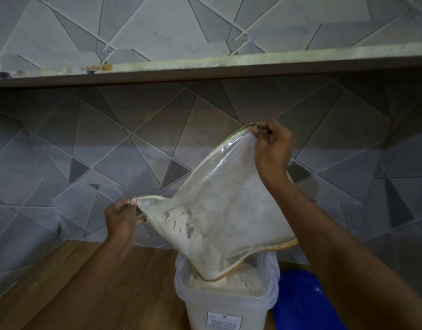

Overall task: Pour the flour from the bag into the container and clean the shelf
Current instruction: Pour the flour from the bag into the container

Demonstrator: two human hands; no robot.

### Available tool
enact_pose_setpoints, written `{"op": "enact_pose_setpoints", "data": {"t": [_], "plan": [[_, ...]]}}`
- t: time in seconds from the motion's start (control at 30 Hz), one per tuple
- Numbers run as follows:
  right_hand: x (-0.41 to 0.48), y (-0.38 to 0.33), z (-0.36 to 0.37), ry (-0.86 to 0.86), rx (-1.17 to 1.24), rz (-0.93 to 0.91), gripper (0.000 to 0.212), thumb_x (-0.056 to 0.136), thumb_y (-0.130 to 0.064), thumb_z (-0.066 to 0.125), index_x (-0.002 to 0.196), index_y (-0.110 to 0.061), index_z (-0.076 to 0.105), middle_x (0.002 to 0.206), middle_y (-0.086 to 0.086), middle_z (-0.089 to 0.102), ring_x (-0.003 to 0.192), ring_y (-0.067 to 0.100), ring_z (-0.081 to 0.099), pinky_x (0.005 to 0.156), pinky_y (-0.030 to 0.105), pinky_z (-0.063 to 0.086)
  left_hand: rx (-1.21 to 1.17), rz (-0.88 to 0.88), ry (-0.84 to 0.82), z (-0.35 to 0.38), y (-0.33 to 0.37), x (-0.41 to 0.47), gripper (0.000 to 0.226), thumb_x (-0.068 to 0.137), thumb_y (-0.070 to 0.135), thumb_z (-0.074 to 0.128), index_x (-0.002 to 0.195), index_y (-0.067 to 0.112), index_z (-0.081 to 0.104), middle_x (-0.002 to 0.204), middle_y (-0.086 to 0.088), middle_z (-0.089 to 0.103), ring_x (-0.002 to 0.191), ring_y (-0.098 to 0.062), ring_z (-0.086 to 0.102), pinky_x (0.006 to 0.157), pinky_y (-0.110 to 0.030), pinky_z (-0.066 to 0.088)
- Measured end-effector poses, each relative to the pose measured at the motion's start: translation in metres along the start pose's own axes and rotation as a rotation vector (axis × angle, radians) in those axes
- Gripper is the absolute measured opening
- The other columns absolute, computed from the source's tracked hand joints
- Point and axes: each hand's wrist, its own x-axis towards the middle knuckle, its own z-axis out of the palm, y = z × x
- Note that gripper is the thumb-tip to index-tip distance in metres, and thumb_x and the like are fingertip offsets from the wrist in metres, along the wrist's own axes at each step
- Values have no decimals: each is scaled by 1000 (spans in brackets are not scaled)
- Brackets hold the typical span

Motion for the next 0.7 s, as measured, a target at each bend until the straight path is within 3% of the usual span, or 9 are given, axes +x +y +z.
{"op": "enact_pose_setpoints", "data": {"t": [0.13, 0.3, 0.4, 0.47, 0.6, 0.7], "plan": [[-2, -2, -5, -49, -8, -12, 10, 93, -8, 69, 88, -17, 72, 74, -20, 61, 73, -17, 59, 66, 0, 44, 8, 5, 2, -3, 2, 0, 25, 102, 7, 54, 115, -12, 61, 109, -26, 66, 95, -36, 65, 69, -39, 60], [3, 1, -9, -21, 26, 33, 5, 91, -10, 71, 92, -14, 74, 78, -13, 66, 76, -5, 64, 70, 4, 49, 4, -2, -1, -4, 5, -5, 26, 101, 8, 55, 116, -13, 61, 115, -30, 66, 99, -39, 66, 81, -46, 58], [7, -3, -9, 46, 71, 59, 6, 92, -8, 69, 93, -13, 73, 81, -9, 67, 79, 0, 65, 74, 9, 52, 15, 26, -13, 0, 13, -7, 21, 101, 8, 55, 111, -10, 62, 106, -23, 67, 95, -36, 66, 67, -38, 62], [7, -4, -8, -1, 51, 30, 4, 92, -9, 70, 93, -12, 73, 82, -8, 67, 80, 0, 65, 73, 8, 52, 3, 29, -9, 2, 16, -8, 19, 101, 8, 56, 110, -6, 62, 102, -19, 65, 92, -32, 65, 60, -33, 63], [9, -3, -10, -21, 53, 31, 8, 91, -11, 72, 91, -19, 72, 79, -14, 66, 75, -7, 64, 69, 2, 48, -1, 35, -13, 2, 18, -11, 18, 101, 8, 55, 110, -6, 61, 103, -19, 64, 94, -32, 64, 75, -43, 59], [10, -2, -15, -13, 88, 55, 8, 90, -12, 73, 88, -20, 73, 77, -14, 68, 74, -6, 66, 71, 8, 53, -2, 55, -8, 1, 19, -11, 21, 101, 8, 55, 112, -9, 60, 104, -21, 65, 94, -34, 64, 73, -39, 58]]}}
